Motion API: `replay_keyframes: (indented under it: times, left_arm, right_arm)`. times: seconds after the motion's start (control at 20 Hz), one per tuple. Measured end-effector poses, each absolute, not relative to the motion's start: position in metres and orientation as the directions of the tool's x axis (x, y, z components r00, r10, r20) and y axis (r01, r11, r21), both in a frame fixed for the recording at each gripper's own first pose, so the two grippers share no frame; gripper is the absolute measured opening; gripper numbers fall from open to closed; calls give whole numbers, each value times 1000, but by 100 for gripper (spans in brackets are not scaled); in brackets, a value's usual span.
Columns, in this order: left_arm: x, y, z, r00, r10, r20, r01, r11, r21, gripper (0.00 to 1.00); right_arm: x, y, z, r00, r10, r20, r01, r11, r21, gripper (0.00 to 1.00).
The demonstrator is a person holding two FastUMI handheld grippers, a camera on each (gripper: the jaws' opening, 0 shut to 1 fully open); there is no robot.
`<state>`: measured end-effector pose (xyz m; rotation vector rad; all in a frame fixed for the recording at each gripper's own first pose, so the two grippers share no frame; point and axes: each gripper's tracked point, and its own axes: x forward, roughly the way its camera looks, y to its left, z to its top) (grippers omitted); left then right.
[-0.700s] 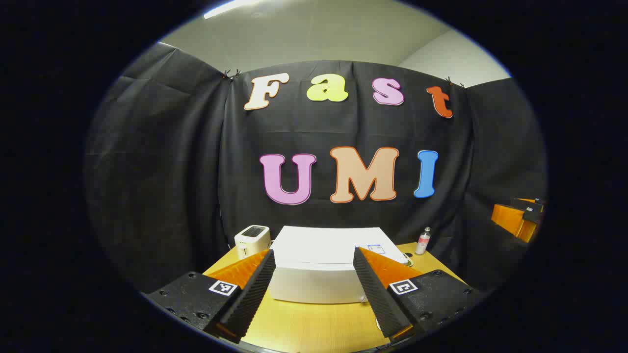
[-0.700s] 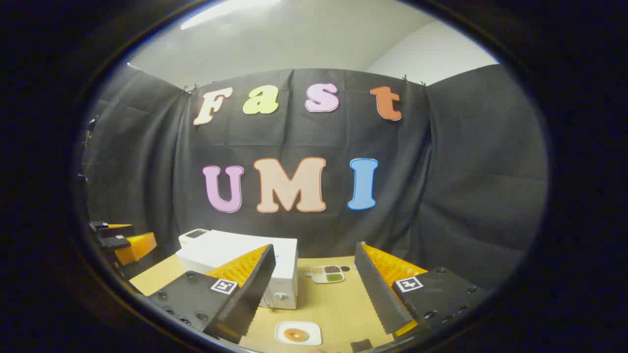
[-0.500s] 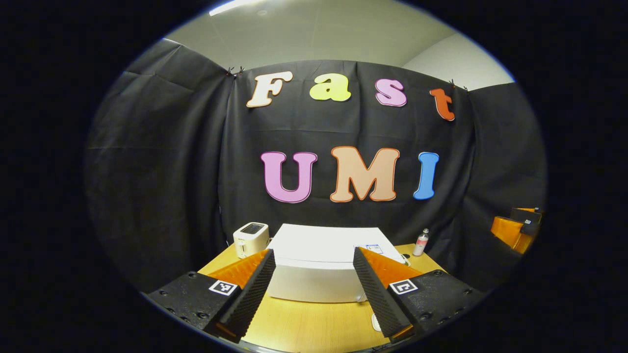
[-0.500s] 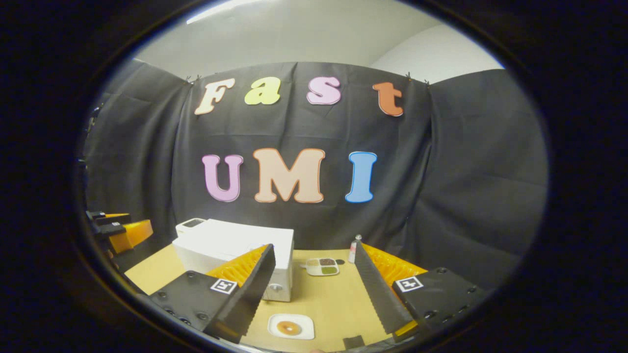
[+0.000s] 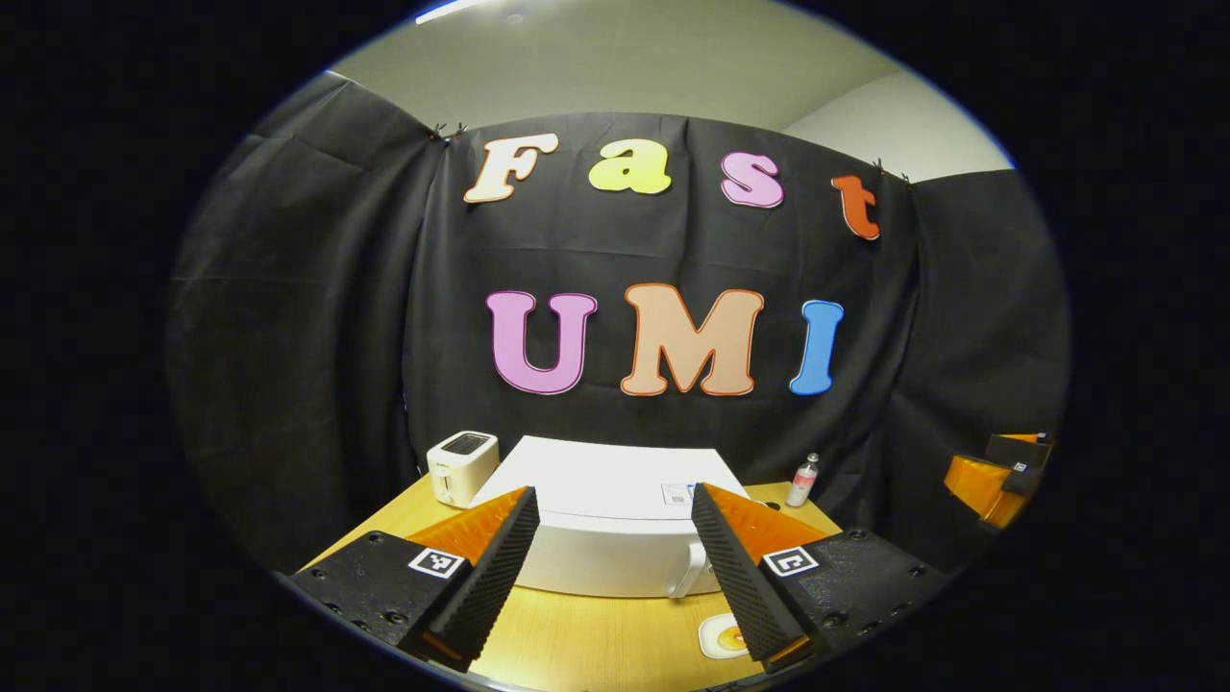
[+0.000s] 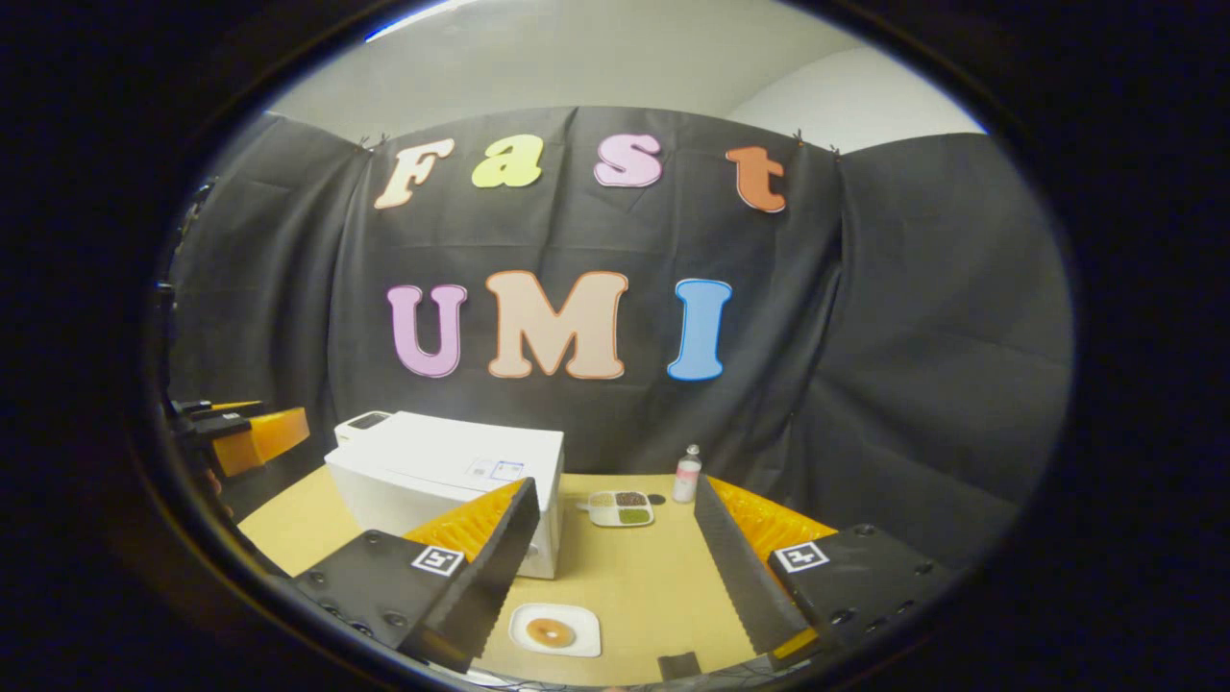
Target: Open the microwave oven with the left hand, put the food in, and close the microwave oven.
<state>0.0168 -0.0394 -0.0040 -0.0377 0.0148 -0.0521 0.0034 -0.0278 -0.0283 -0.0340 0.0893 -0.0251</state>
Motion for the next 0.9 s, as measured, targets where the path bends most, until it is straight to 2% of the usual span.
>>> replay_keyframes:
  times: [0.3, 0.35, 0.5, 0.65, 0.7, 0.9]
  left_arm:
    - [21, -42, -19, 997, -55, -49, 53, 998, -38, 97]
    - [22, -43, -23, 997, -56, -55, 54, 998, -37, 97]
    - [28, -44, -38, 995, -64, -80, 62, 998, -25, 97]
    - [34, -53, -68, 988, -91, -124, 88, 996, -31, 97]
    - [35, -57, -79, 984, -102, -144, 98, 995, -35, 96]
    - [42, -69, -139, 955, -152, -253, 142, 988, -58, 98]
  right_arm:
    - [12, -46, -36, 993, -49, -108, 48, 999, -19, 97]
    - [14, -47, -37, 993, -52, -110, 51, 999, -14, 100]
    - [18, -52, -43, 991, -59, -123, 60, 998, 8, 97]
    - [21, -56, -48, 989, -72, -129, 76, 997, 26, 97]
    - [22, -59, -49, 988, -79, -130, 83, 996, 29, 100]
    - [20, -70, -57, 984, -106, -140, 111, 993, 33, 100]
